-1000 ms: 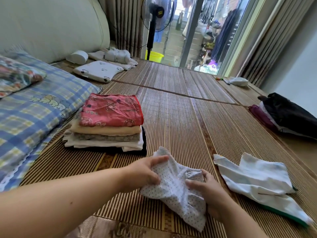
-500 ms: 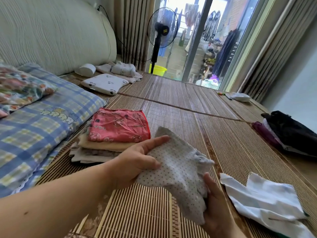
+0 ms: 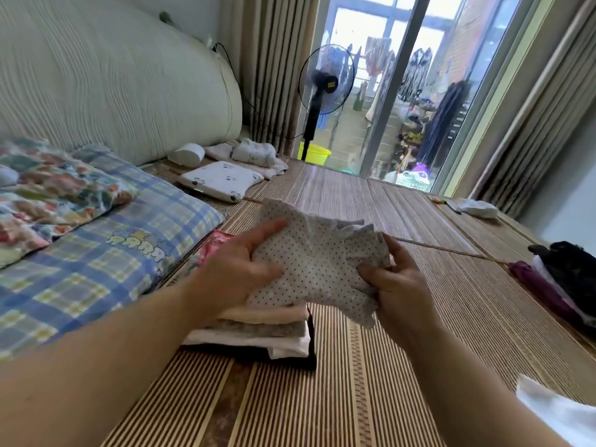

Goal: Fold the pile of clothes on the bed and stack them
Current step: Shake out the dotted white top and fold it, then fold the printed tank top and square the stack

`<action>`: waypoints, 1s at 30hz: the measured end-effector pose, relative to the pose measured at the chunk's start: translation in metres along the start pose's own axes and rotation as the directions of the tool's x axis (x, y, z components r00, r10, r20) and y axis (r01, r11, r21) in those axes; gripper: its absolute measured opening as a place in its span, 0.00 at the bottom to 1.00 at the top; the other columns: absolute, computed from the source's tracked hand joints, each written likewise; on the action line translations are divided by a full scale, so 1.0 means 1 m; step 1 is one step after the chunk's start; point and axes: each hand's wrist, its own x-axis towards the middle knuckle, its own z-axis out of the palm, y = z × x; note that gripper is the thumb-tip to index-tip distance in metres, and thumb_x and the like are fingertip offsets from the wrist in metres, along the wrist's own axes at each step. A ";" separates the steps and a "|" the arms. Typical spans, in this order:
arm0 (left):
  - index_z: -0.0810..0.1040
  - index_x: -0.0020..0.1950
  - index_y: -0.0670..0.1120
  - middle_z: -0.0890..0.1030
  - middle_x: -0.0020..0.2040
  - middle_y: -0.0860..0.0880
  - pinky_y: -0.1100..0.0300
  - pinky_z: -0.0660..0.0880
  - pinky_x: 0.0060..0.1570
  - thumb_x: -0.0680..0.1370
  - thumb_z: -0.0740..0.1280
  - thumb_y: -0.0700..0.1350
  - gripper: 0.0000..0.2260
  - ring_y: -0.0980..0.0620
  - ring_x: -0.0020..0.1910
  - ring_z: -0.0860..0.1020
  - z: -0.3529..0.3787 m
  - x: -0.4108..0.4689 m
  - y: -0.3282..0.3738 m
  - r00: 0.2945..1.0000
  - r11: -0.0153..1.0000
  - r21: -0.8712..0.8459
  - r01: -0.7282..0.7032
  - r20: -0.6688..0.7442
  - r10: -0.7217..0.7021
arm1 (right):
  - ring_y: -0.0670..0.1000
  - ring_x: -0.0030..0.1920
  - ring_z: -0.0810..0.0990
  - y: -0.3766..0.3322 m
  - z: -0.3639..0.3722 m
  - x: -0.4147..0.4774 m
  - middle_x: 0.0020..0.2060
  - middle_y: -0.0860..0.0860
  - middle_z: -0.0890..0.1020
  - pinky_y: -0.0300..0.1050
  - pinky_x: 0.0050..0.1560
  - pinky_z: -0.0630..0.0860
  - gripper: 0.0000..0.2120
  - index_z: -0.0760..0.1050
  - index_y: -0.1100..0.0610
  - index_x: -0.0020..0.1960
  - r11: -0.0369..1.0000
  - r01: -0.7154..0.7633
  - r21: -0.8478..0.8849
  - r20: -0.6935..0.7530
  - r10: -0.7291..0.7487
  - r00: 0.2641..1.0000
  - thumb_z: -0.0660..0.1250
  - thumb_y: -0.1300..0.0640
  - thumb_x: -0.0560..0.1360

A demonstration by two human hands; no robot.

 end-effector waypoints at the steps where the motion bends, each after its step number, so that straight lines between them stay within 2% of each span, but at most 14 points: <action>1: 0.71 0.63 0.70 0.73 0.62 0.52 0.59 0.81 0.43 0.75 0.69 0.38 0.28 0.52 0.49 0.82 -0.012 0.015 0.007 0.998 0.996 0.073 -0.041 -0.045 0.045 | 0.58 0.54 0.82 -0.007 0.014 0.021 0.55 0.56 0.82 0.60 0.50 0.80 0.25 0.73 0.53 0.64 0.998 0.055 -0.013 0.004 -0.055 0.998 0.65 0.73 0.72; 3: 0.72 0.58 0.74 0.73 0.64 0.51 0.53 0.81 0.48 0.74 0.70 0.39 0.29 0.49 0.53 0.81 -0.035 0.045 0.020 0.990 0.981 0.171 -0.094 -0.087 0.110 | 0.54 0.53 0.82 -0.016 0.039 0.058 0.56 0.54 0.80 0.53 0.47 0.82 0.25 0.74 0.51 0.62 0.984 0.176 -0.036 0.013 -0.175 0.984 0.65 0.74 0.71; 6: 0.74 0.59 0.68 0.71 0.67 0.46 0.49 0.79 0.54 0.74 0.69 0.34 0.28 0.45 0.60 0.76 -0.064 0.086 0.028 0.992 0.989 0.121 -0.084 -0.084 0.095 | 0.54 0.54 0.81 -0.011 0.064 0.104 0.57 0.54 0.80 0.51 0.47 0.81 0.26 0.75 0.45 0.56 0.963 0.257 -0.083 -0.035 -0.260 0.965 0.66 0.73 0.70; 10: 0.70 0.69 0.57 0.74 0.64 0.42 0.60 0.80 0.39 0.74 0.66 0.29 0.30 0.46 0.53 0.80 -0.086 0.100 -0.009 0.979 0.976 0.092 0.199 -0.068 -0.193 | 0.51 0.44 0.81 0.033 0.076 0.135 0.50 0.54 0.81 0.41 0.35 0.79 0.26 0.75 0.51 0.59 0.969 0.065 -0.238 -0.044 -0.078 0.996 0.63 0.75 0.68; 12: 0.66 0.74 0.53 0.72 0.66 0.42 0.62 0.79 0.37 0.73 0.66 0.29 0.33 0.47 0.53 0.79 -0.093 0.089 -0.038 0.941 0.932 0.131 0.339 -0.054 -0.335 | 0.51 0.45 0.81 0.058 0.075 0.135 0.49 0.52 0.81 0.40 0.37 0.78 0.29 0.73 0.52 0.65 0.892 -0.061 -0.447 -0.034 0.051 0.998 0.64 0.73 0.68; 15: 0.68 0.71 0.54 0.72 0.63 0.44 0.53 0.80 0.49 0.73 0.66 0.29 0.32 0.44 0.55 0.78 -0.094 0.071 -0.067 0.900 0.888 0.148 0.435 -0.053 -0.432 | 0.49 0.44 0.80 0.073 0.073 0.123 0.47 0.48 0.78 0.38 0.31 0.76 0.31 0.68 0.49 0.69 0.786 -0.192 -0.588 -0.005 0.234 0.972 0.67 0.69 0.70; 17: 0.68 0.69 0.57 0.72 0.59 0.47 0.51 0.80 0.48 0.72 0.67 0.31 0.32 0.44 0.53 0.79 -0.095 0.063 -0.073 0.900 0.874 0.216 0.436 -0.093 -0.426 | 0.45 0.42 0.76 0.073 0.075 0.116 0.48 0.47 0.75 0.32 0.28 0.73 0.35 0.61 0.49 0.74 0.691 -0.166 -0.703 0.002 0.235 0.972 0.69 0.64 0.71; 18: 0.68 0.70 0.57 0.73 0.57 0.48 0.54 0.80 0.43 0.71 0.68 0.32 0.32 0.47 0.49 0.80 -0.096 0.062 -0.074 0.899 0.859 0.265 0.438 -0.115 -0.422 | 0.45 0.44 0.75 0.073 0.077 0.113 0.53 0.49 0.74 0.29 0.31 0.74 0.37 0.58 0.49 0.75 0.629 -0.106 -0.770 0.015 0.184 0.983 0.69 0.62 0.71; 19: 0.68 0.70 0.57 0.74 0.56 0.47 0.58 0.78 0.38 0.70 0.68 0.33 0.33 0.50 0.45 0.80 -0.096 0.059 -0.072 0.893 0.838 0.310 0.450 -0.140 -0.428 | 0.48 0.51 0.75 0.072 0.079 0.110 0.61 0.52 0.72 0.29 0.43 0.77 0.37 0.56 0.48 0.76 0.542 -0.015 -0.840 0.044 0.096 0.994 0.69 0.61 0.72; 21: 0.66 0.72 0.57 0.72 0.60 0.43 0.58 0.78 0.41 0.68 0.70 0.40 0.34 0.50 0.45 0.80 -0.096 0.057 -0.068 0.872 0.721 0.491 0.489 -0.250 -0.421 | 0.53 0.71 0.64 0.073 0.087 0.105 0.74 0.51 0.62 0.48 0.71 0.65 0.33 0.56 0.46 0.76 0.343 0.212 -0.915 0.185 -0.108 0.977 0.64 0.58 0.75; 23: 0.62 0.73 0.59 0.56 0.73 0.44 0.50 0.71 0.63 0.68 0.70 0.51 0.34 0.40 0.67 0.68 -0.092 0.059 -0.068 0.901 0.475 0.765 0.435 -0.369 -0.231 | 0.51 0.75 0.57 0.078 0.098 0.104 0.76 0.46 0.61 0.62 0.74 0.52 0.23 0.61 0.44 0.74 0.141 0.425 -0.894 0.403 -0.161 0.901 0.56 0.55 0.80; 25: 0.53 0.77 0.59 0.44 0.78 0.52 0.43 0.52 0.72 0.73 0.64 0.62 0.36 0.44 0.77 0.47 -0.081 0.066 -0.072 0.975 0.334 0.916 0.221 -0.219 -0.045 | 0.50 0.77 0.53 0.091 0.106 0.107 0.76 0.45 0.60 0.65 0.72 0.45 0.20 0.61 0.44 0.74 0.032 0.520 -0.853 0.520 -0.012 0.854 0.50 0.48 0.83; 26: 0.48 0.78 0.57 0.42 0.79 0.54 0.43 0.46 0.73 0.74 0.59 0.65 0.36 0.48 0.77 0.41 -0.076 0.073 -0.077 0.991 0.286 0.950 0.129 -0.117 -0.056 | 0.50 0.77 0.49 0.100 0.106 0.113 0.77 0.45 0.56 0.65 0.72 0.42 0.23 0.56 0.44 0.76 0.002 0.517 -0.856 0.515 0.088 0.853 0.48 0.43 0.82; 30: 0.41 0.78 0.55 0.40 0.79 0.55 0.45 0.41 0.73 0.74 0.52 0.71 0.39 0.51 0.77 0.38 -0.080 0.099 -0.103 0.942 0.148 0.984 0.097 -0.042 -0.334 | 0.50 0.78 0.42 0.127 0.091 0.140 0.78 0.45 0.44 0.61 0.73 0.43 0.36 0.41 0.44 0.78 -0.010 0.398 -0.917 0.371 0.342 0.863 0.48 0.31 0.76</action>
